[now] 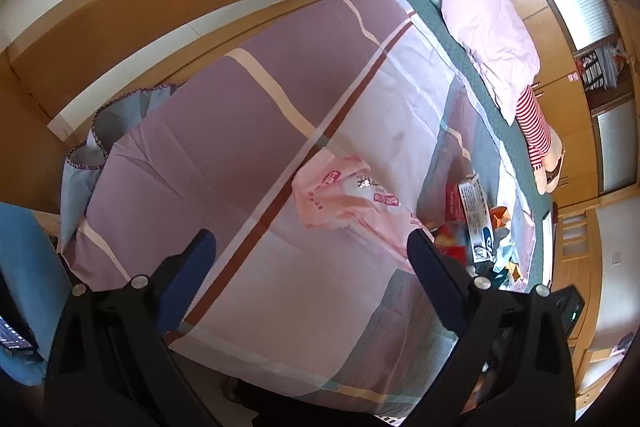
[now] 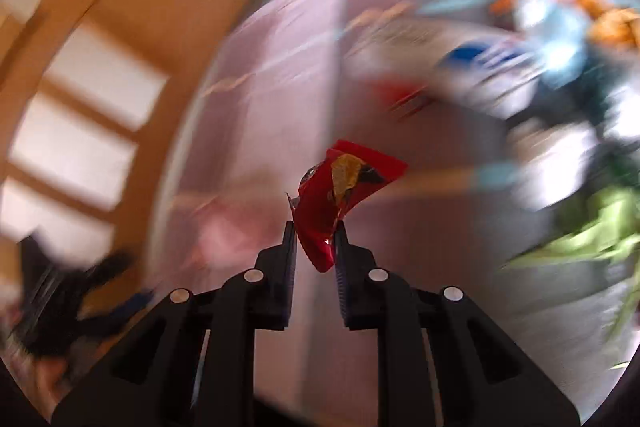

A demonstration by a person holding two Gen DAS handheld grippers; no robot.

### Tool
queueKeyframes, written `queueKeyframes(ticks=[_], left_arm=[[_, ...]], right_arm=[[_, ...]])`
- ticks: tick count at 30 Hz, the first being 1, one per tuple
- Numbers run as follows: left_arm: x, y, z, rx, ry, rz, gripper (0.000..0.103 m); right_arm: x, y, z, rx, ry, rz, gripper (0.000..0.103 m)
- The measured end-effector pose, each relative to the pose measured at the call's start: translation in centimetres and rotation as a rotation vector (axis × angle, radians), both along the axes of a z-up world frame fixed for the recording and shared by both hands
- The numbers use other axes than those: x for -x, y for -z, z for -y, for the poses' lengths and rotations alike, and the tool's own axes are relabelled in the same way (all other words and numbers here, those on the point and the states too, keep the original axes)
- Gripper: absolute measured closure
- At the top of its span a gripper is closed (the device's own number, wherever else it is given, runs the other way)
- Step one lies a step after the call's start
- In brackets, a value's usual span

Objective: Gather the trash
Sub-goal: 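Grasp the red snack wrapper with the right gripper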

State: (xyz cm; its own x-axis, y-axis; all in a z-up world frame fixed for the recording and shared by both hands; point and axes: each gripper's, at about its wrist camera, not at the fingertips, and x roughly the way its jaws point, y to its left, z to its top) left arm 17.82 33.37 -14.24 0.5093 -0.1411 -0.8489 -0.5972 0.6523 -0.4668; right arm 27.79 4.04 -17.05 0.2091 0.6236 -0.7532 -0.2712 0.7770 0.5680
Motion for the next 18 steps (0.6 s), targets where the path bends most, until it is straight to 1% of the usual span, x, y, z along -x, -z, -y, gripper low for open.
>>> queueKeyframes(ticks=[1, 3, 4, 5, 6, 8, 9, 10, 12, 15, 16, 17, 18], left_arm=[[0.1, 0.1, -0.2, 0.006, -0.008, -0.001, 0.007], [0.1, 0.2, -0.4, 0.016, -0.016, -0.005, 0.007], [0.1, 0.3, -0.5, 0.019, -0.018, -0.007, 0.007], [0.1, 0.3, -0.5, 0.021, -0.019, -0.008, 0.007], [0.1, 0.4, -0.4, 0.021, -0.019, -0.008, 0.007], [0.0, 0.4, -0.3, 0.019, -0.017, -0.011, 0.007], [0.1, 0.4, -0.3, 0.020, -0.017, -0.011, 0.007], [0.0, 0.4, -0.2, 0.021, -0.016, -0.012, 0.007], [0.0, 0.5, -0.1, 0.024, -0.015, -0.016, 0.007], [-0.2, 0.7, 0.1, 0.023, -0.007, -0.023, 0.006], [-0.4, 0.8, 0.2, 0.019, -0.002, -0.026, 0.006], [-0.5, 1.0, 0.3, 0.020, 0.005, -0.030, 0.006], [-0.7, 1.3, 0.4, 0.027, 0.013, -0.035, 0.006]], right_arm=[[0.5, 0.2, -1.1, 0.062, -0.053, 0.011, 0.083], [0.9, 0.8, -2.2, 0.165, -0.084, 0.002, 0.080], [1.0, 1.2, -2.3, 0.195, -0.081, -0.013, 0.074], [0.9, 1.5, -2.2, 0.216, -0.067, -0.032, 0.065], [0.8, 1.5, -1.9, 0.222, -0.044, -0.036, 0.060], [0.6, 0.7, -1.3, 0.212, -0.004, -0.003, 0.051], [0.5, 0.3, -1.2, 0.219, 0.014, 0.024, 0.048], [0.4, 0.2, -1.3, 0.230, 0.029, 0.041, 0.043], [-0.1, 0.4, -1.7, 0.257, 0.065, 0.053, 0.042], [-1.0, 1.4, -2.9, 0.238, 0.086, 0.032, 0.042], [-1.1, 1.6, -3.4, 0.237, 0.078, 0.033, 0.045], [-1.2, 1.7, -2.9, 0.242, 0.065, 0.039, 0.063], [-1.2, 1.8, -3.3, 0.257, 0.041, 0.049, 0.073]])
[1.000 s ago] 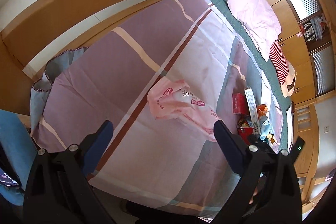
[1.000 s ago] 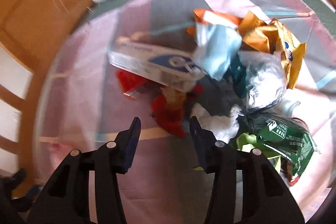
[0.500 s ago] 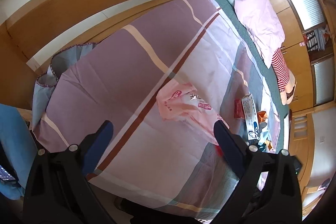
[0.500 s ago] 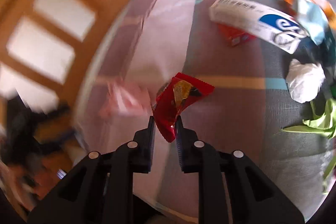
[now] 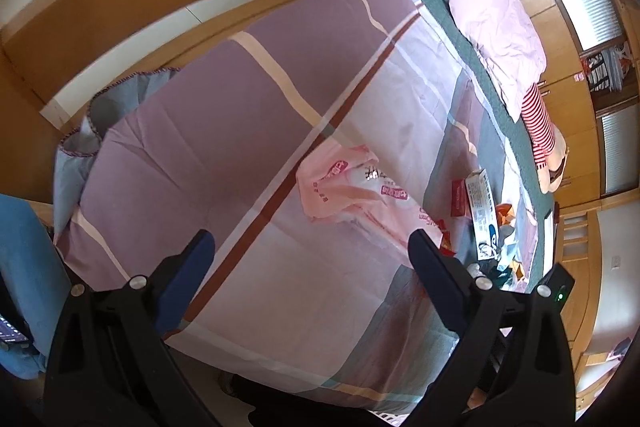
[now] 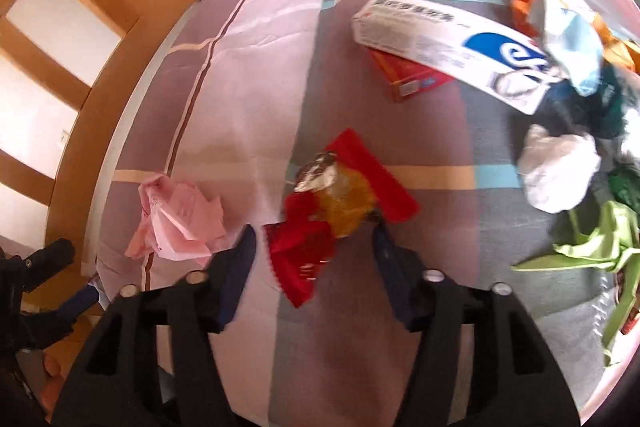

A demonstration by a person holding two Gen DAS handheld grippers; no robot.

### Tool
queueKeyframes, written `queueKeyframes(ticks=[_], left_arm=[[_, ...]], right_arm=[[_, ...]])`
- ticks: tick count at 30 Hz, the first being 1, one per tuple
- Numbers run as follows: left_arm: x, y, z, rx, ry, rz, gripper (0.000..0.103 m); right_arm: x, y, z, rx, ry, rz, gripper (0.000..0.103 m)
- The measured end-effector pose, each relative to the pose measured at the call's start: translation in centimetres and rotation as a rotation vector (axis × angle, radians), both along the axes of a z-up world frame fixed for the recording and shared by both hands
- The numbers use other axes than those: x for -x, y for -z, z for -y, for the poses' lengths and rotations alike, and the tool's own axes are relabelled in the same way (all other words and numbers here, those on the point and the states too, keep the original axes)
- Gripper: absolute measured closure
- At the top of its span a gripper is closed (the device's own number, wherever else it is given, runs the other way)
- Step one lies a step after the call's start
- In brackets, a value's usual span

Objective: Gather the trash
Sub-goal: 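Grasp the red snack wrapper with the right gripper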

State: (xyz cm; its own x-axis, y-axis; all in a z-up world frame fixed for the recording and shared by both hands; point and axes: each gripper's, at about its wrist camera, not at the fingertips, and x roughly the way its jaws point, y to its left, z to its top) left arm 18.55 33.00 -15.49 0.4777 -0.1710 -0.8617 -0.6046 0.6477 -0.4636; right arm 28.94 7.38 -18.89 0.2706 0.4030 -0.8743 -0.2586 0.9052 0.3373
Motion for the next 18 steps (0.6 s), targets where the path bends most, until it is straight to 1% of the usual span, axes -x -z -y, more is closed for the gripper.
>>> queueKeyframes(ticks=[1, 4, 5, 7, 9, 11, 14, 18], left_arm=[[-0.2, 0.3, 0.1, 0.013, 0.008, -0.003, 0.006], [-0.6, 1.1, 0.5, 0.053, 0.012, -0.008, 0.006], [-0.8, 1.3, 0.6, 0.066, 0.015, -0.005, 0.006], [-1.0, 1.5, 0.7, 0.079, 0.016, 0.000, 0.006], [-0.7, 1.5, 0.6, 0.084, -0.005, 0.005, 0.006], [-0.3, 1.1, 0.1, 0.078, -0.032, 0.015, 0.006], [0.0, 1.1, -0.5, 0.059, -0.059, 0.008, 0.006], [0.0, 1.6, -1.1, 0.093, -0.077, -0.004, 0.006]], right_arm=[[0.2, -0.1, -0.2, 0.009, -0.017, 0.005, 0.080], [0.9, -0.8, -0.4, 0.009, -0.037, 0.057, 0.081], [1.0, -1.3, -0.4, 0.029, -0.035, 0.094, 0.081], [1.0, -1.7, -0.2, 0.042, -0.019, 0.131, 0.081], [0.8, -2.0, 0.4, 0.003, 0.015, 0.148, 0.081], [0.7, -2.3, 0.5, -0.038, 0.020, 0.156, 0.081], [1.0, -2.3, -0.5, -0.060, -0.038, 0.136, 0.081], [2.8, -1.8, -3.1, -0.061, -0.196, 0.089, 0.081]])
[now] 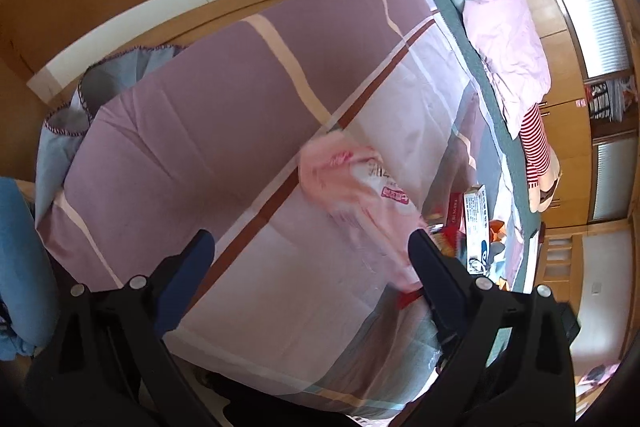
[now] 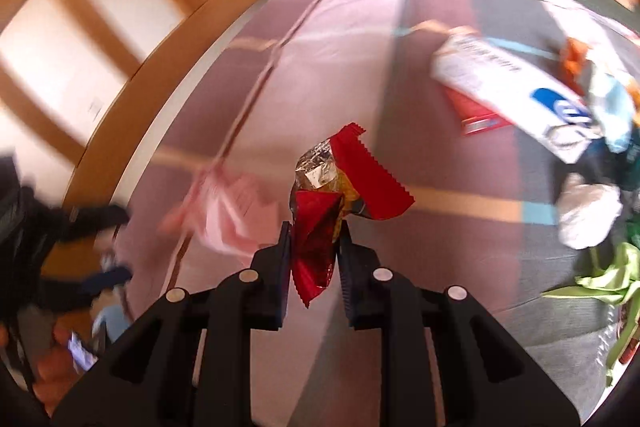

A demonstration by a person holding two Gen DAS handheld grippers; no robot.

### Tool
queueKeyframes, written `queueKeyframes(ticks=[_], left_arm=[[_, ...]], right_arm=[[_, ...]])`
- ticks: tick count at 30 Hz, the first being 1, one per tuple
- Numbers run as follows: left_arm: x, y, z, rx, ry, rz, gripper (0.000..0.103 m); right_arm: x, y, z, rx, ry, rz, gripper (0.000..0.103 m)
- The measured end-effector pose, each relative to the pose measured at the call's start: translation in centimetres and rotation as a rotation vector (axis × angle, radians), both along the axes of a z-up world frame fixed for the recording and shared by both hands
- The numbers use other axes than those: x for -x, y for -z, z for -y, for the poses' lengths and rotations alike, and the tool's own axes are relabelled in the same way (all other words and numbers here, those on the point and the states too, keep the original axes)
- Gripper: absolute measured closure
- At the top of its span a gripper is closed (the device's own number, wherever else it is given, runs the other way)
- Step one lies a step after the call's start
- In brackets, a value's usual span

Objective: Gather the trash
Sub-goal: 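Grasp the red snack wrapper with the right gripper, then grasp the pink plastic bag with the left gripper while the right gripper holds the wrapper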

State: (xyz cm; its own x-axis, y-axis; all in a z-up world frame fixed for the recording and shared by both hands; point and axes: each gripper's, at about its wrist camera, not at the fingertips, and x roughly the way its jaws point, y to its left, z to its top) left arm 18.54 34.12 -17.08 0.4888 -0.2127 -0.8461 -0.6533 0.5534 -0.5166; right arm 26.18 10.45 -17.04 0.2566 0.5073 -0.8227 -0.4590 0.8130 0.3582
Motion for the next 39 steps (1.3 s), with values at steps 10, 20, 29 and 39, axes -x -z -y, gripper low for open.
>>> queueKeyframes(ticks=[10, 20, 29, 39], left_arm=[[-0.2, 0.5, -1.3, 0.037, -0.021, -0.005, 0.006], [-3.0, 0.2, 2.6, -0.047, 0.140, 0.034, 0.005], [-5.5, 1.0, 7.1, -0.314, 0.318, -0.079, 0.006], [-4.7, 1.5, 6.8, -0.344, 0.325, -0.080, 0.049]], right_arm=[[1.9, -0.9, 2.2, -0.060, 0.027, -0.041, 0.081], [0.4, -0.6, 7.5, 0.047, 0.286, -0.023, 0.080], [0.5, 0.0, 6.8, 0.039, 0.282, -0.060, 0.080], [0.4, 0.3, 6.1, 0.053, 0.271, -0.054, 0.080]])
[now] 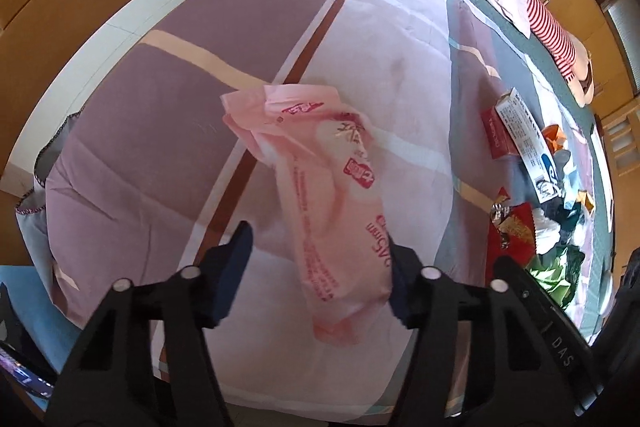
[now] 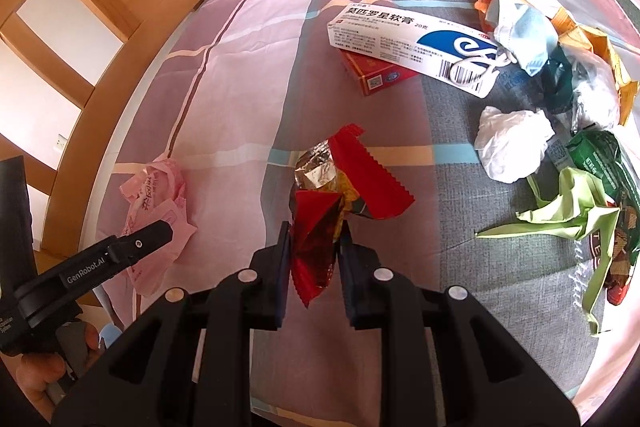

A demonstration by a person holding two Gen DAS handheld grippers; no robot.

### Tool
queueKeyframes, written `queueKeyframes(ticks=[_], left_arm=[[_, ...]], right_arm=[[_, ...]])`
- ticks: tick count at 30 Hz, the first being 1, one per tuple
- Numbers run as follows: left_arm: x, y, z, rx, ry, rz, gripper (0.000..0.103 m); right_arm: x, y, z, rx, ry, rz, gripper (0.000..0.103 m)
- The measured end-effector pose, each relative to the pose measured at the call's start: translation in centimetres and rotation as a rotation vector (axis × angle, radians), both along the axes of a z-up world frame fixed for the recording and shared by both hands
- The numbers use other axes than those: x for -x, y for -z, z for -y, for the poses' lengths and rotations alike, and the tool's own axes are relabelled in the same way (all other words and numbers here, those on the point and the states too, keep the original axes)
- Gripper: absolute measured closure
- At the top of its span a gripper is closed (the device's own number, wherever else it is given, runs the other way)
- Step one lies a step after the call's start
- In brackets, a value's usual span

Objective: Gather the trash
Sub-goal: 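Grasp the pink plastic bag with the left gripper while the right gripper holds the wrapper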

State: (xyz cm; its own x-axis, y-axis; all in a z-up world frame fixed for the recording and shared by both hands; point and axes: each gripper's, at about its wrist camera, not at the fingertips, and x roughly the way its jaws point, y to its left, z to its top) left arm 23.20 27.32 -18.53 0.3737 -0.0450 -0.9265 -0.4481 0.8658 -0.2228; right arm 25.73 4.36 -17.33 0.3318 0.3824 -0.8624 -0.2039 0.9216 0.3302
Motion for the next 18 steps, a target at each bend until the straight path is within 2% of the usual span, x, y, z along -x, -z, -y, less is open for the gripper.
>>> queueKeyframes(ticks=[4, 7, 8, 9, 10, 15, 18], left_arm=[[-0.2, 0.1, 1.0, -0.003, 0.046, 0.003, 0.060], [-0.2, 0.2, 1.2, -0.005, 0.056, -0.003, 0.060], [-0.2, 0.3, 1.0, 0.006, 0.048, -0.009, 0.054], [-0.1, 0.5, 0.6, 0.024, 0.032, -0.014, 0.040], [0.0, 0.6, 0.2, 0.047, 0.016, -0.014, 0.035], [-0.1, 1.8, -1.4, 0.185, -0.055, 0.017, 0.022], [0.1, 1.8, -1.8, 0.211, -0.080, 0.046, 0.026]], right_arm=[[0.0, 0.0, -0.2, 0.004, -0.005, 0.003, 0.080], [0.0, 0.1, -0.3, 0.004, -0.005, 0.001, 0.080], [0.0, 0.1, -0.2, 0.004, -0.004, 0.000, 0.080], [-0.1, 0.2, -0.2, 0.005, -0.003, -0.001, 0.080], [-0.1, 0.2, -0.2, 0.004, -0.001, -0.002, 0.080], [-0.1, 0.3, -0.1, -0.005, 0.002, -0.009, 0.080], [-0.1, 0.3, -0.1, -0.005, 0.001, -0.010, 0.080]])
